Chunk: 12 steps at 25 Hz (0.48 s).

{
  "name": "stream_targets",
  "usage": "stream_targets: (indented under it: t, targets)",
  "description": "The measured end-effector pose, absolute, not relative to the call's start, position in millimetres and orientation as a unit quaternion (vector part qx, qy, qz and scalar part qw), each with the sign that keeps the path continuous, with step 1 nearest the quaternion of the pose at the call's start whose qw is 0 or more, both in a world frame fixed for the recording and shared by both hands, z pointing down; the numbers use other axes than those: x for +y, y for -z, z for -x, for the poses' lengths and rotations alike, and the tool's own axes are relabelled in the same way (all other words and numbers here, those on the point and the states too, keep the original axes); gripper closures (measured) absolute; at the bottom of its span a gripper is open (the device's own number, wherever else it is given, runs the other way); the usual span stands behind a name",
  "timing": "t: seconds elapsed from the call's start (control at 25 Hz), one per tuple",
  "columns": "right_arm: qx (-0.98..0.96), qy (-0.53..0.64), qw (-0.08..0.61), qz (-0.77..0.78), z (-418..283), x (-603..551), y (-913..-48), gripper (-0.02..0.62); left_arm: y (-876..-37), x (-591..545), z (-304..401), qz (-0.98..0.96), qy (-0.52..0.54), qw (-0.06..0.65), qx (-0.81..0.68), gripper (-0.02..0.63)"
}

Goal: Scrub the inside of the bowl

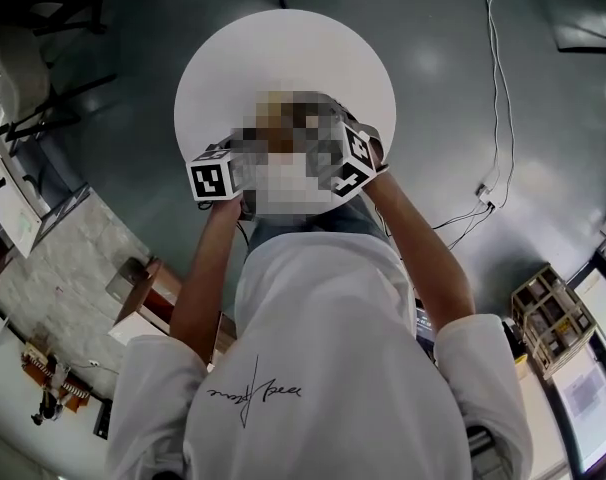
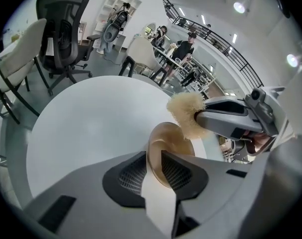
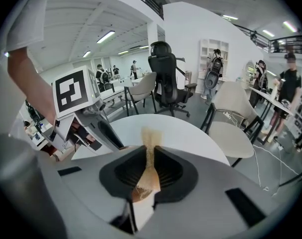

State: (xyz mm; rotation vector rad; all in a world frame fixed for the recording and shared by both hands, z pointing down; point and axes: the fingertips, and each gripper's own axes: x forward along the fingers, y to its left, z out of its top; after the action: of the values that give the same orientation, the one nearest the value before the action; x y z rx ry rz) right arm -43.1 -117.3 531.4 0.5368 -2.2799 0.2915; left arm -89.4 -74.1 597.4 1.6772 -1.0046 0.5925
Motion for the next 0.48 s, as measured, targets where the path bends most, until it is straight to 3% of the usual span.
stream_targets:
  t: [0.48]
  targets:
    - [-0.896,-0.123,0.398,-0.156,74.1,-99.1,-545.0,0.537,-597.9,-75.8,90.3,-0.694,-0.231,0.513,-0.449,0.515]
